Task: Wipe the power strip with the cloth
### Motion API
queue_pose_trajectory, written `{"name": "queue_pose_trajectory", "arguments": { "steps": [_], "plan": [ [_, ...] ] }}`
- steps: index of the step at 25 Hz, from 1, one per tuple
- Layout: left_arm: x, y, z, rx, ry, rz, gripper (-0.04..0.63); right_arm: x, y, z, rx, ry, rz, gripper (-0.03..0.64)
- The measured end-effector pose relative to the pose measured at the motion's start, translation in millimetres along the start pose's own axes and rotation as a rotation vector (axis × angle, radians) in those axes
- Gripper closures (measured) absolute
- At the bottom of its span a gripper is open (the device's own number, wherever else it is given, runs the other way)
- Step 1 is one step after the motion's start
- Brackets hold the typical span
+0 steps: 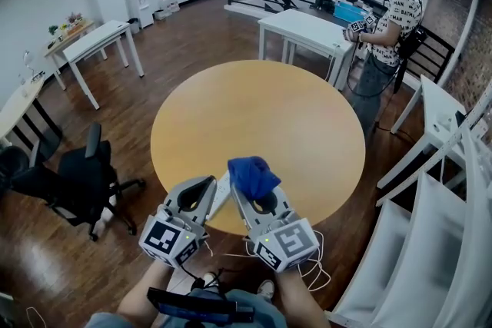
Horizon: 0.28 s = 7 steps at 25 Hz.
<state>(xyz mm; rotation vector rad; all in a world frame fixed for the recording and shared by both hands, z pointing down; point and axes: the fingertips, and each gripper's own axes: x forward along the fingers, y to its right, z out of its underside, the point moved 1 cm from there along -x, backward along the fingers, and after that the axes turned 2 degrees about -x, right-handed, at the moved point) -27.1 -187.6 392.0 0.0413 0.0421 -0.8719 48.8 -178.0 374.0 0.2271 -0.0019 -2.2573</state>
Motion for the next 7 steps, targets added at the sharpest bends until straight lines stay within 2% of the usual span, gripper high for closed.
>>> {"name": "queue_pose_trajectory", "arguments": {
  "steps": [7],
  "plan": [
    [2.5, 5.9, 1.0, -0.003, -0.006, 0.012, 0.583, -4.8, 3.8, -0.2, 0.004, 0.000, 0.000, 0.554]
  ]
}}
